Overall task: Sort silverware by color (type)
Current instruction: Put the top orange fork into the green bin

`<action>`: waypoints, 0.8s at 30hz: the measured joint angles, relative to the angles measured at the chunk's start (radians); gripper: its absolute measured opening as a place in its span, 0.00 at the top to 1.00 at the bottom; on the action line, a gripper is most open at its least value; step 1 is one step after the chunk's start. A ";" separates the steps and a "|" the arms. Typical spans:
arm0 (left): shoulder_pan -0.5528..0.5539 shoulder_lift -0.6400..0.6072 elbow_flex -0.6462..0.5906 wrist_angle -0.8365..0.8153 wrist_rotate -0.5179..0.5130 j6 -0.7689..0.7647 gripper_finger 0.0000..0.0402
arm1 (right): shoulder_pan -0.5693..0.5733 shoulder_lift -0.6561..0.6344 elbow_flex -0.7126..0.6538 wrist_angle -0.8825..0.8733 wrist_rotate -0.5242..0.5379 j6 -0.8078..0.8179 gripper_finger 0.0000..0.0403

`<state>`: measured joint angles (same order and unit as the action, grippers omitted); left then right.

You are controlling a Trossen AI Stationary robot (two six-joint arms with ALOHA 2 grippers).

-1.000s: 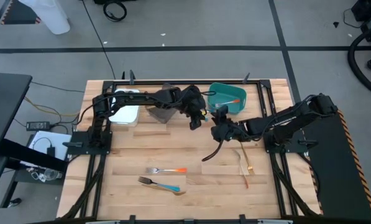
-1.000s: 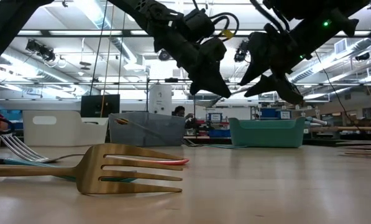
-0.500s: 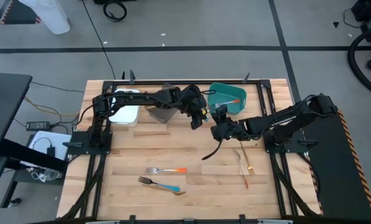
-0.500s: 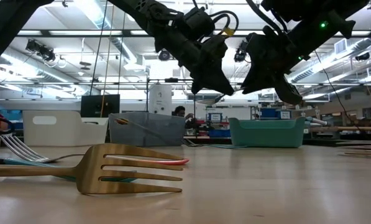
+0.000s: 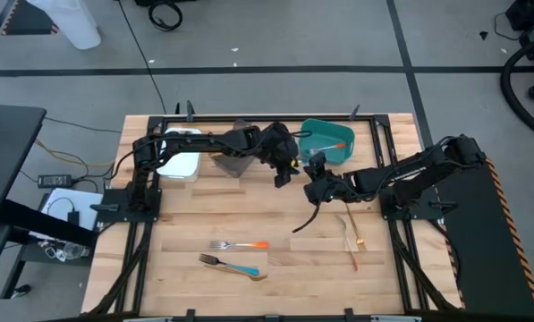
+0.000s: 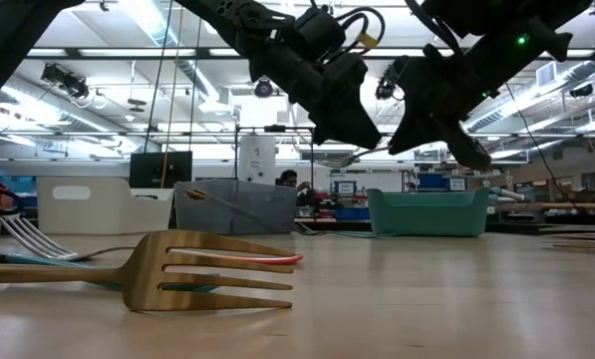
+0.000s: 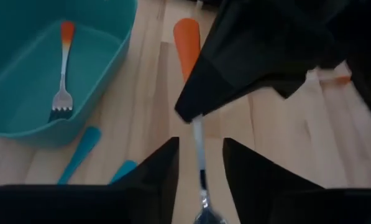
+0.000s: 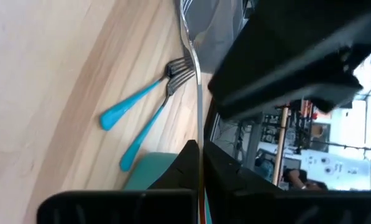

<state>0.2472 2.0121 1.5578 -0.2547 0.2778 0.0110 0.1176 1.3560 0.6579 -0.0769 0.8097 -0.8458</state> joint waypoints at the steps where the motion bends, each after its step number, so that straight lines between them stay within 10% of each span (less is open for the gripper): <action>1: -0.005 0.000 -0.001 -0.014 -0.004 0.011 0.66 | -0.004 0.000 0.000 -0.011 0.000 0.015 0.96; 24: -0.100 -0.215 -0.340 0.140 -0.178 0.049 0.65 | -0.136 -0.002 0.000 -0.226 0.006 0.263 0.96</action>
<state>0.1474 1.7971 1.2174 -0.1143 0.0998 0.0601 -0.0183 1.3537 0.6581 -0.3032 0.8162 -0.5831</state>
